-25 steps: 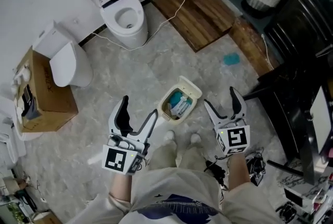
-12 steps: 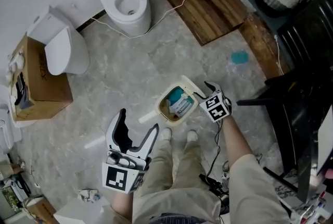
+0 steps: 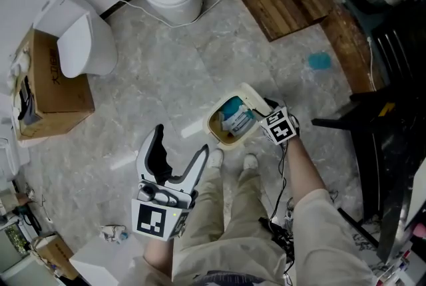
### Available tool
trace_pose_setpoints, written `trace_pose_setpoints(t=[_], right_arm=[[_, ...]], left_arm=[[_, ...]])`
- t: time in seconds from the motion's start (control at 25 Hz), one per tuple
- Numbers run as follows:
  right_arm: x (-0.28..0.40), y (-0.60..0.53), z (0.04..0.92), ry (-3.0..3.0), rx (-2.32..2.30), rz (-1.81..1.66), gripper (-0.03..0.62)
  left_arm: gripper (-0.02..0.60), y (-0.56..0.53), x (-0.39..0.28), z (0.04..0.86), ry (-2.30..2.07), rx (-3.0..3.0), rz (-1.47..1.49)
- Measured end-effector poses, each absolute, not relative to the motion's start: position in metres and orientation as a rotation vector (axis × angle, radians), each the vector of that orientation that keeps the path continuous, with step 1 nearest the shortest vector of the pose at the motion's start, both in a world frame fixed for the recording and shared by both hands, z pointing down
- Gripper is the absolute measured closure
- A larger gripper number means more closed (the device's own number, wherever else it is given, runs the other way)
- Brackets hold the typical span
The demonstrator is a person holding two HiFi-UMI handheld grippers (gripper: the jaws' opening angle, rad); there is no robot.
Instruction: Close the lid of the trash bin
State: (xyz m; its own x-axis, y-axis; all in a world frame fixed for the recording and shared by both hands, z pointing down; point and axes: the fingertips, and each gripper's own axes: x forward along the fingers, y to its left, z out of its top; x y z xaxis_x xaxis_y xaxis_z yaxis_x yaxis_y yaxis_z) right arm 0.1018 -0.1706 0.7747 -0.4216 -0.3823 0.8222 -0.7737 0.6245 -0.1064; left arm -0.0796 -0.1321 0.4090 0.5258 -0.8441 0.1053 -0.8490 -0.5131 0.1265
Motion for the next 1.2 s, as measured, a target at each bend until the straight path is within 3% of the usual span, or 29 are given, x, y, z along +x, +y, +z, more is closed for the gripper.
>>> trace_pose_setpoints(t=[0.6, 1.2], right_arm=[[0.033, -0.116, 0.779, -2.125, 0.908, 0.709, 0.353], [-0.041, -0.054, 0.852, -2.143, 0.874, 0.803, 0.35]], left_arm=[[0.224, -0.198, -0.072, 0.432, -1.351, 2.691, 0.078], [0.224, -0.212, -0.068, 0.507, -1.256, 2.704, 0.061]])
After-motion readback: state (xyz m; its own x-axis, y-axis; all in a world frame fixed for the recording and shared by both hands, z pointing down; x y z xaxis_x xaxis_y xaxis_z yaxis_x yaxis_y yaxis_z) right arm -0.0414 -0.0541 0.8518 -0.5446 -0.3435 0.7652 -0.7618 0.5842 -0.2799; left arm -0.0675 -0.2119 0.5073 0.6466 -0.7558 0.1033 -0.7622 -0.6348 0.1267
